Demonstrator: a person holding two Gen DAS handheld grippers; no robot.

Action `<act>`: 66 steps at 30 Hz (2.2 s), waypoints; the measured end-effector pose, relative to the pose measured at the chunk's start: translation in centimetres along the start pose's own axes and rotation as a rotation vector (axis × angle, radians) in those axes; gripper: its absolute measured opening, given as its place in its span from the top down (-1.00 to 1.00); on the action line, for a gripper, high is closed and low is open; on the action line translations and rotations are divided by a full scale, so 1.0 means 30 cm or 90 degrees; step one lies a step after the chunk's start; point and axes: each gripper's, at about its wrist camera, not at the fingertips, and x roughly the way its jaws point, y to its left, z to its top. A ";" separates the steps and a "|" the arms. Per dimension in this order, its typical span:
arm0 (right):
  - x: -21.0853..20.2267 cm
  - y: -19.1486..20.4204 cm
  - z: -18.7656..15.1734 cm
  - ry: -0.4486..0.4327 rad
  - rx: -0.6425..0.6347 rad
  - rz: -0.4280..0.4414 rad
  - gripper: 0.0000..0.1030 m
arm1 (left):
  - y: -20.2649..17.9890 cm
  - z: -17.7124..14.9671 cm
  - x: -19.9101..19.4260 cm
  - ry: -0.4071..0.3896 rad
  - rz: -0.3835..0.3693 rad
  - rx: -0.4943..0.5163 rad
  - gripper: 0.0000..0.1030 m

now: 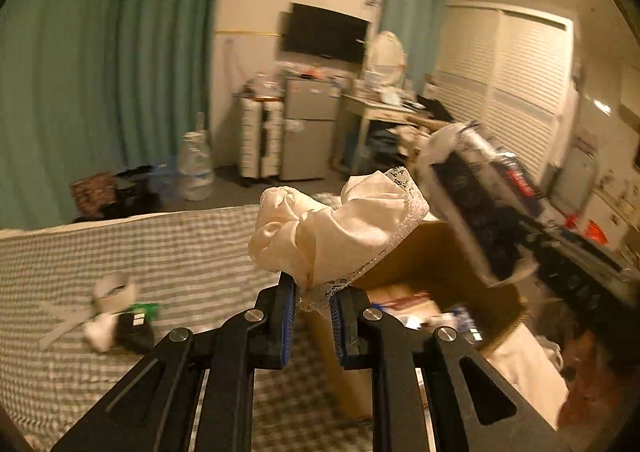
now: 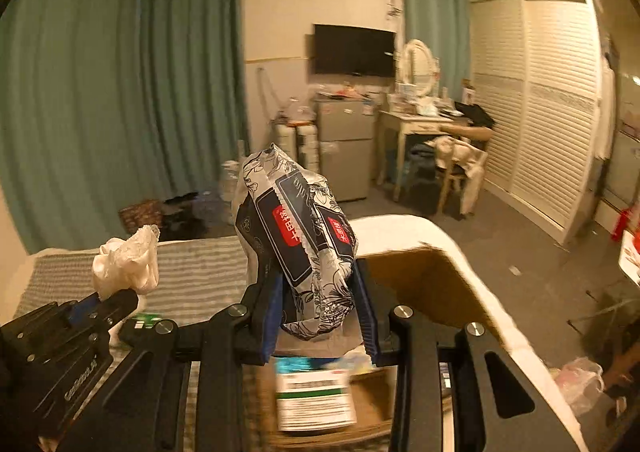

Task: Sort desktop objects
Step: 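Carry the wet-wipes pack and lace cloth toward the cardboard box, then open both tools to drop the wipes pack and lace cloth into the box, then move both open tools back over the items on the bed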

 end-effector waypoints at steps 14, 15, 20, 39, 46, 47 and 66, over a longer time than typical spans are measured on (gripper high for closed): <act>0.288 -0.353 -0.180 0.129 0.076 -0.092 0.23 | -0.307 -0.114 0.326 0.110 -0.045 0.079 -0.15; 0.295 -0.365 -0.187 0.131 0.083 -0.097 0.15 | -0.307 -0.120 0.328 0.100 -0.037 0.084 -0.57; 0.274 -0.375 -0.179 0.101 0.102 -0.109 -0.38 | -0.254 -0.119 0.258 0.043 0.007 0.082 -0.94; -0.052 0.086 0.013 -0.025 0.016 -0.019 -0.71 | 0.414 -0.021 -0.210 -0.036 0.197 -0.071 -1.00; -0.020 0.347 -0.058 -0.021 -0.013 0.068 -0.80 | 0.813 -0.209 -0.281 -0.016 0.330 -0.130 -1.00; 0.001 0.389 -0.083 -0.014 -0.019 0.079 -0.80 | 0.847 -0.239 -0.279 -0.008 0.345 -0.137 -1.00; 0.435 0.742 -0.551 0.139 -0.111 0.160 -0.81 | 1.088 -0.586 0.081 0.096 0.338 -0.233 -1.00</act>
